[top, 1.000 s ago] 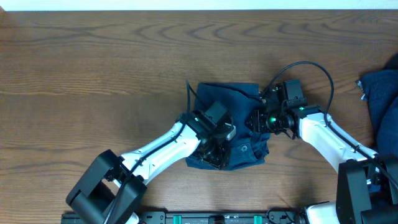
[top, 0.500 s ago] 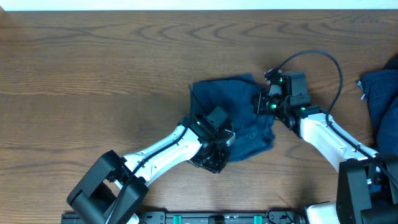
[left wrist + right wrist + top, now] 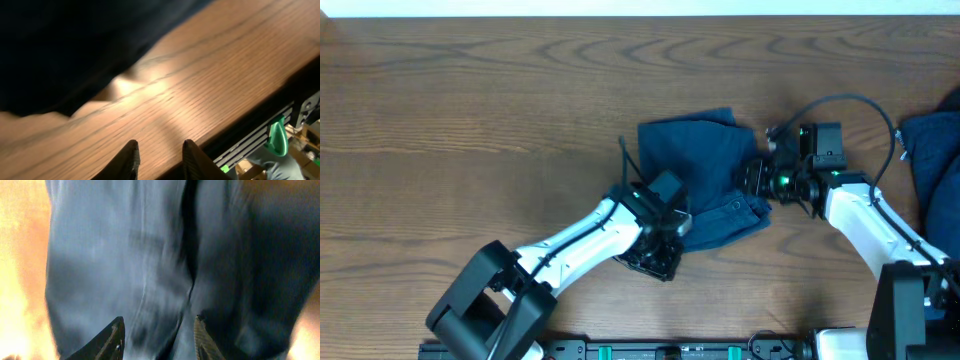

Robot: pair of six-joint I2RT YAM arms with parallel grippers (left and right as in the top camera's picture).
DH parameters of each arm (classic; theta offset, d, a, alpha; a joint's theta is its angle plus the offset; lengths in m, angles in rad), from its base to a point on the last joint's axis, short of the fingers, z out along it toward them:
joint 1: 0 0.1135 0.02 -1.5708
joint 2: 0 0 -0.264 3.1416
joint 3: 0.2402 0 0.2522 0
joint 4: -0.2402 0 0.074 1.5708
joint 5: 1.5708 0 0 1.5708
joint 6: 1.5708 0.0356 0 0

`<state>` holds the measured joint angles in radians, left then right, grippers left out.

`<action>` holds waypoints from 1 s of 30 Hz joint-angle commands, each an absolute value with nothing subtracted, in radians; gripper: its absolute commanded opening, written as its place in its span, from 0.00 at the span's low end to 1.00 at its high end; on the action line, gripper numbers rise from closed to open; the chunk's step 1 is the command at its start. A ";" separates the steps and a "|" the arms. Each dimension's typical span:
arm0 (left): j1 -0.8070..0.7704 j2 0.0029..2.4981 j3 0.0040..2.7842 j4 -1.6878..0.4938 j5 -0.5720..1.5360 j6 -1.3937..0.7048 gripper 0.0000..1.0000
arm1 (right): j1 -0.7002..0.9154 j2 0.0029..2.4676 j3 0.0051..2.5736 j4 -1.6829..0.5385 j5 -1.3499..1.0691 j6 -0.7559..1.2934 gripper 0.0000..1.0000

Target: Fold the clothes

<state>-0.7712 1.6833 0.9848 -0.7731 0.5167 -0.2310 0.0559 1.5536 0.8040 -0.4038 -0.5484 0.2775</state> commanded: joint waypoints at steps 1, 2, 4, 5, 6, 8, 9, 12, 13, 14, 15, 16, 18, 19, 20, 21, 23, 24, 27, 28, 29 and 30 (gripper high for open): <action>-0.718 1.638 1.040 -0.793 0.516 -0.222 0.34 | 0.068 1.531 0.803 -0.511 -0.642 0.232 0.42; -0.701 1.631 1.044 -0.792 0.516 -0.222 0.37 | 0.080 1.532 0.803 -0.550 -0.642 0.211 0.41; -0.659 1.615 1.049 -0.788 0.515 -0.222 0.42 | 0.105 1.532 0.803 -0.598 -0.644 0.176 0.36; -0.633 1.608 1.049 -0.786 0.515 -0.222 0.46 | 0.120 1.532 0.803 -0.610 -0.643 0.165 0.27; -0.611 1.604 1.049 -0.786 0.516 -0.222 0.47 | 0.130 1.532 0.803 -0.614 -0.643 0.157 0.15; -0.569 1.601 1.049 -0.788 0.516 -0.222 0.48 | 0.138 1.528 0.804 -0.617 -0.635 0.155 0.01; -0.546 1.601 1.049 -0.788 0.516 -0.222 0.48 | 0.136 1.522 0.807 -0.630 -0.632 0.155 0.01; -0.494 1.601 1.049 -0.783 0.516 -0.222 0.48 | 0.121 1.483 0.839 -0.752 -0.515 0.156 0.01; -0.482 1.601 1.049 -0.776 0.516 -0.222 0.48 | 0.113 1.464 0.862 -0.822 -0.446 0.156 0.01; -0.471 1.601 1.049 -0.767 0.516 -0.222 0.48 | 0.107 1.447 0.883 -0.885 -0.386 0.156 0.01; -0.461 1.601 1.049 -0.752 0.516 -0.223 0.51 | 0.103 1.429 0.905 -0.947 -0.327 0.156 0.01; -0.455 1.601 1.049 -0.733 0.516 -0.223 0.54 | 0.102 1.414 0.920 -0.993 -0.282 0.156 0.01; -0.454 1.601 1.049 -0.690 0.516 -0.234 0.59 | 0.104 1.392 0.927 -1.028 -0.258 0.156 0.02; -0.455 1.601 1.049 -0.664 0.519 -0.249 0.62 | 0.107 1.386 0.926 -1.033 -0.258 0.156 0.01; -0.456 1.601 1.049 -0.641 0.532 -0.252 0.63 | 0.112 1.386 0.923 -1.032 -0.258 0.156 0.01; -0.458 1.601 1.049 -0.607 0.565 -0.252 0.63 | 0.116 1.387 0.919 -1.029 -0.258 0.157 0.01; -0.458 1.601 1.049 -0.545 0.629 -0.252 0.55 | 0.119 1.388 0.908 -1.020 -0.258 0.165 0.01; -0.458 1.601 1.049 -0.509 0.662 -0.251 0.44 | 0.119 1.388 0.900 -1.016 -0.257 0.178 0.01; -0.464 1.603 1.048 -0.435 0.685 -0.252 0.11 | 0.119 1.388 0.879 -1.010 -0.256 0.191 0.01; -0.469 1.606 1.048 -0.417 0.685 -0.252 0.06 | 0.119 1.388 0.875 -1.011 -0.250 0.197 0.01; -0.478 1.613 1.048 -0.397 0.685 -0.251 0.06 | 0.119 1.388 0.870 -1.015 -0.239 0.209 0.01; -0.487 1.622 1.048 -0.379 0.685 -0.250 0.06 | 0.119 1.388 0.868 -1.021 -0.229 0.213 0.01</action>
<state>-0.4683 1.6100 1.0336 -0.4004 0.6437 -0.2577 0.1143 1.3918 0.8848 -1.0138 -0.2741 0.1818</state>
